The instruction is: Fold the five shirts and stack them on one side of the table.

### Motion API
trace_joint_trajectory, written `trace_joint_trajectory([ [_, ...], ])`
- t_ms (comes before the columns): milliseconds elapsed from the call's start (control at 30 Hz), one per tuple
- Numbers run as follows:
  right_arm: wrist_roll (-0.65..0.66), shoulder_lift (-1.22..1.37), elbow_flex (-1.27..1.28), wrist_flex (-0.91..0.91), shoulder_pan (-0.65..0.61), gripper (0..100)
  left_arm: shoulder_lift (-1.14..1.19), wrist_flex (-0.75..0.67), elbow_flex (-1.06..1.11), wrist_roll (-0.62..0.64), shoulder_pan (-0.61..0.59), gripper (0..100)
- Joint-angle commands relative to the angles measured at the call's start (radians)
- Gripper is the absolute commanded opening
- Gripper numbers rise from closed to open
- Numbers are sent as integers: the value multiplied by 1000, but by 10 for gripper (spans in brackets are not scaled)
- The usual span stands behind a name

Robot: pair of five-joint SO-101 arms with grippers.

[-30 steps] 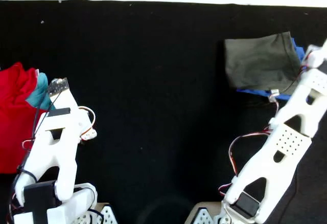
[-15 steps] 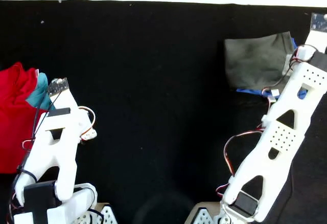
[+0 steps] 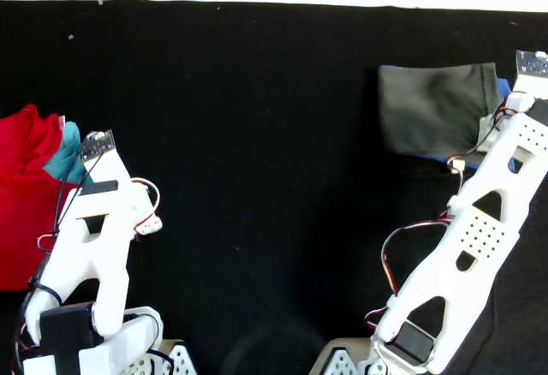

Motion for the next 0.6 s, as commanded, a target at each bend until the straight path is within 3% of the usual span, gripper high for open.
trace_joint_trajectory([
  [0,9,-28,-104,70,39,7,-4,-26,2,5,1,11],
  [167,-75,-35,-435,213,15,7,-4,-26,2,5,1,11],
  [367,-196,-200,-344,269,2,9,-4,-26,1,5,1,13],
  [567,-199,-387,-232,271,-12,26,-4,-26,1,5,1,13],
])
